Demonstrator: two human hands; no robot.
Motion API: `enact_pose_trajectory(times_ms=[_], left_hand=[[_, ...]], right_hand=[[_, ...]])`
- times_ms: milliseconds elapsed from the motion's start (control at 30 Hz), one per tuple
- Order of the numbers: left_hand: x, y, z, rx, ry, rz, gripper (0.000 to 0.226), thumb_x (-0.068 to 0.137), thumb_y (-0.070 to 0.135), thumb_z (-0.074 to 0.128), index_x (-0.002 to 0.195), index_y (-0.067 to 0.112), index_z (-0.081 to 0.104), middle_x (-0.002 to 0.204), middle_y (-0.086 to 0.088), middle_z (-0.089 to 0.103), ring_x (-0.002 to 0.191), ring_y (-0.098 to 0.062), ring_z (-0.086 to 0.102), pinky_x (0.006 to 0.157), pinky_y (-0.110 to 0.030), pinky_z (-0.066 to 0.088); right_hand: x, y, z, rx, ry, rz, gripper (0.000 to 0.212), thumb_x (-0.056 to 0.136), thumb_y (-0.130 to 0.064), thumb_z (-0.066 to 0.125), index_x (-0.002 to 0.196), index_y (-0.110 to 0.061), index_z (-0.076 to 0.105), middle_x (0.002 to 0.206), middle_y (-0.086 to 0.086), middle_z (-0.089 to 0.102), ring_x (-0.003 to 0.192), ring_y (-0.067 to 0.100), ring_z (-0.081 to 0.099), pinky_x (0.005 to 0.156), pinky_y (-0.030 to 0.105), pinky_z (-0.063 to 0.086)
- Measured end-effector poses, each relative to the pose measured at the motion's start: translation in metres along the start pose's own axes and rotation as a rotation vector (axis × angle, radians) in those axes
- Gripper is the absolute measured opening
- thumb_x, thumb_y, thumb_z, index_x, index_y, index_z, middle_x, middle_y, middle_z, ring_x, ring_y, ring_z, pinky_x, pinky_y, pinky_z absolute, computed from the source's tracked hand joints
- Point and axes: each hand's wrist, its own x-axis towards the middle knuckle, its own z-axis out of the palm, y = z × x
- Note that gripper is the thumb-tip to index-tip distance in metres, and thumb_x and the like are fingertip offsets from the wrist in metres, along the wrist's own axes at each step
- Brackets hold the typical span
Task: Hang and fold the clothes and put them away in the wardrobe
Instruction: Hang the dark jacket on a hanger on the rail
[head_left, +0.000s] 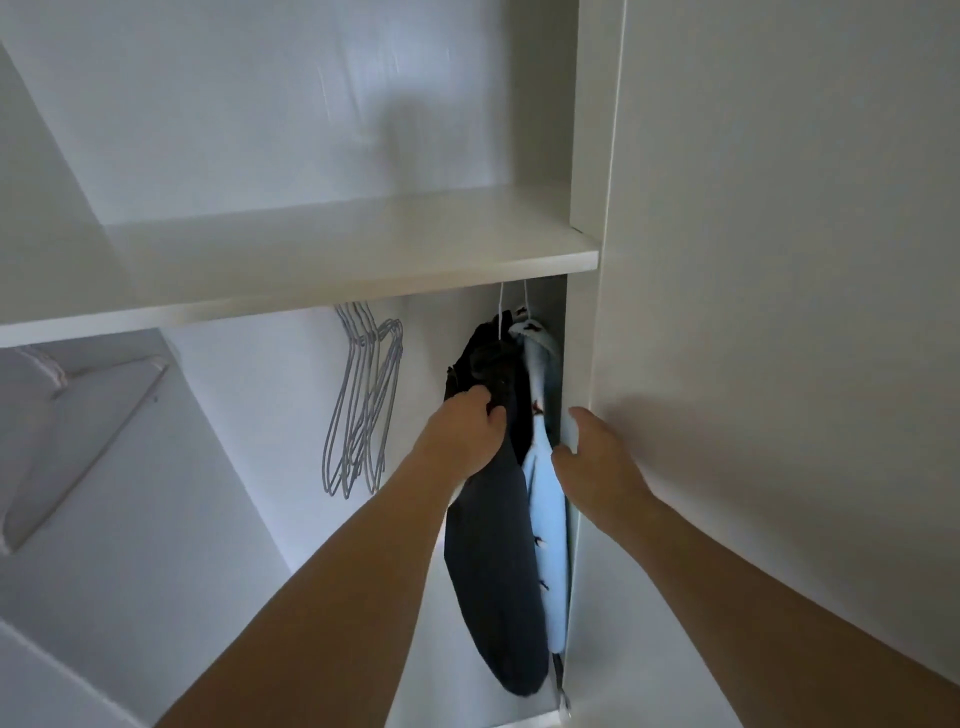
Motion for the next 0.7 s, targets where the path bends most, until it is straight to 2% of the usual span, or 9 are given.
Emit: enact_pose_trajectory(times_ms=[67,133,200,300,400,567,633,700], left_hand=[[-0.031,0.008,-0.014,0.057,0.037,0.058,0.026,0.1,0.028,0.041,0.113,0.008,0.052,0.103,-0.011,0.058,0.095,-0.026,0.059,0.077,-0.031,0.044],[-0.059,0.01,-0.022,0.086,0.082,0.108,0.035,0.1,0.03,0.042,0.128,0.01,0.048,0.119,-0.01,0.056,0.108,-0.025,0.057,0.09,-0.032,0.045],[-0.088,0.008,-0.027,0.111,0.094,0.178,0.042,0.1,0.033,0.042,0.136,0.011,0.044,0.129,-0.008,0.054,0.116,-0.023,0.054,0.097,-0.031,0.044],[-0.118,-0.002,-0.025,0.223,0.045,0.271,0.048,0.1,0.038,0.04,0.142,0.014,0.039,0.14,-0.005,0.049,0.127,-0.022,0.049,0.104,-0.028,0.039],[-0.128,-0.009,-0.029,0.273,0.004,0.394,0.047,0.098,0.033,0.046,0.139,0.01,0.043,0.138,-0.008,0.051,0.125,-0.023,0.05,0.102,-0.028,0.04],[-0.129,-0.006,-0.025,0.241,-0.054,0.578,0.036,0.089,0.021,0.06,0.119,0.001,0.058,0.114,-0.012,0.062,0.102,-0.031,0.061,0.086,-0.039,0.051],[-0.136,0.01,-0.024,0.204,-0.09,0.641,0.037,0.091,0.024,0.053,0.12,0.002,0.057,0.116,-0.012,0.061,0.104,-0.032,0.06,0.086,-0.04,0.051],[-0.145,0.027,-0.022,0.195,-0.111,0.701,0.041,0.095,0.027,0.046,0.129,0.004,0.051,0.13,-0.01,0.055,0.117,-0.029,0.054,0.094,-0.038,0.045]], right_hand=[[-0.029,-0.013,-0.016,-0.077,-0.02,0.006,0.047,0.096,-0.011,0.043,0.142,-0.011,0.035,0.143,0.005,0.04,0.124,0.02,0.045,0.096,0.024,0.036],[-0.054,-0.019,-0.024,-0.132,-0.019,0.006,0.043,0.095,-0.012,0.044,0.138,-0.011,0.038,0.142,0.006,0.041,0.123,0.02,0.045,0.094,0.023,0.035],[-0.082,-0.02,-0.028,-0.158,-0.011,0.052,0.045,0.095,-0.013,0.046,0.139,-0.011,0.038,0.143,0.005,0.04,0.126,0.02,0.044,0.097,0.023,0.035],[-0.115,-0.011,-0.027,-0.222,-0.02,0.118,0.059,0.094,-0.018,0.049,0.149,-0.018,0.025,0.154,-0.001,0.026,0.14,0.017,0.029,0.111,0.027,0.026],[-0.136,-0.008,-0.026,-0.292,0.018,0.167,0.062,0.093,-0.02,0.052,0.149,-0.019,0.024,0.154,-0.002,0.028,0.14,0.017,0.03,0.112,0.027,0.026],[-0.17,-0.014,-0.021,-0.354,0.051,0.219,0.063,0.092,-0.021,0.053,0.149,-0.017,0.025,0.152,-0.001,0.03,0.138,0.016,0.033,0.111,0.024,0.025],[-0.188,-0.014,-0.025,-0.37,0.075,0.248,0.063,0.091,-0.021,0.053,0.149,-0.016,0.026,0.152,0.0,0.03,0.138,0.016,0.032,0.111,0.024,0.024],[-0.207,-0.012,-0.034,-0.381,0.112,0.283,0.063,0.091,-0.02,0.053,0.148,-0.016,0.026,0.152,0.001,0.03,0.138,0.016,0.032,0.111,0.023,0.024]])
